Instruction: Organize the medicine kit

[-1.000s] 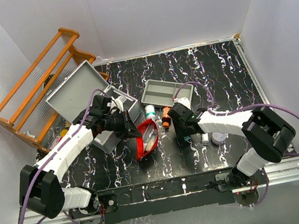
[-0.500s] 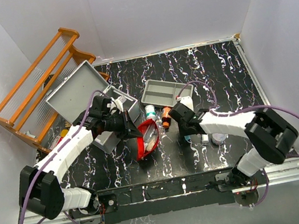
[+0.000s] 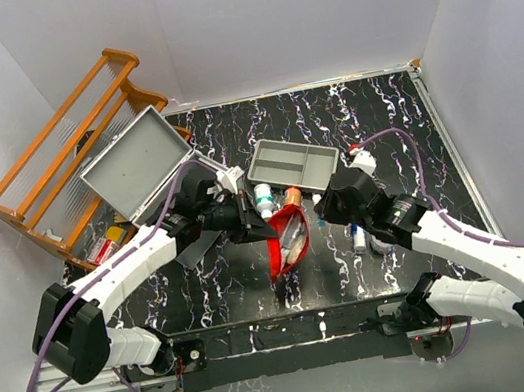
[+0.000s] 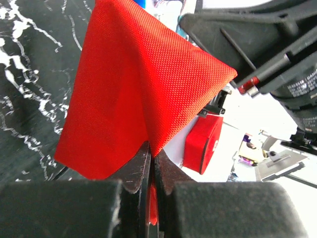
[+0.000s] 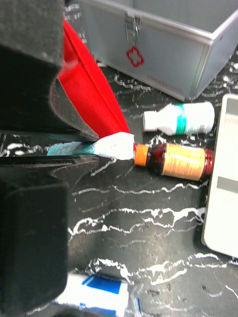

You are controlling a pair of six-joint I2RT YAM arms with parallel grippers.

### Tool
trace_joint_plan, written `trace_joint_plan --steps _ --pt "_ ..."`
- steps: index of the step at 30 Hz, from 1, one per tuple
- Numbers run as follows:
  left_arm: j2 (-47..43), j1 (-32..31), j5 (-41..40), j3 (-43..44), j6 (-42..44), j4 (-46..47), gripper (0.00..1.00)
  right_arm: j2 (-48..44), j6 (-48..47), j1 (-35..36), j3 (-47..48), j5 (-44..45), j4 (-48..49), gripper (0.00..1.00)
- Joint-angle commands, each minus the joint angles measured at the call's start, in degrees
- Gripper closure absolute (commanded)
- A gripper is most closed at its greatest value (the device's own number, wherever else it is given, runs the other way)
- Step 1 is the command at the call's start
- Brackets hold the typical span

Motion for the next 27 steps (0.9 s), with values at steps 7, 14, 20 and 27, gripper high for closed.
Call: trace_joint_plan --steps 7,14,20,27 --pt "10.3 -4.0 2.8 0.6 -10.0 14.4 1.0 -7.6 11.8 -0.1 3.8 -3.7 -2.9 0.84" --pt "15.2 -4.1 2.1 2.7 -10.3 15.7 1.0 -6.6 13.5 -0.1 4.3 -4.2 -5.4 0.84" --pt "16.8 -4.0 2.3 3.6 -9.2 15.2 1.0 -3.7 13.1 -0.1 2.2 -7.2 -3.0 0.83" --pt "16.7 -4.1 1.8 4.2 -7.7 13.4 1.0 0.4 13.7 -0.2 1.2 -12.8 0.2 0.8"
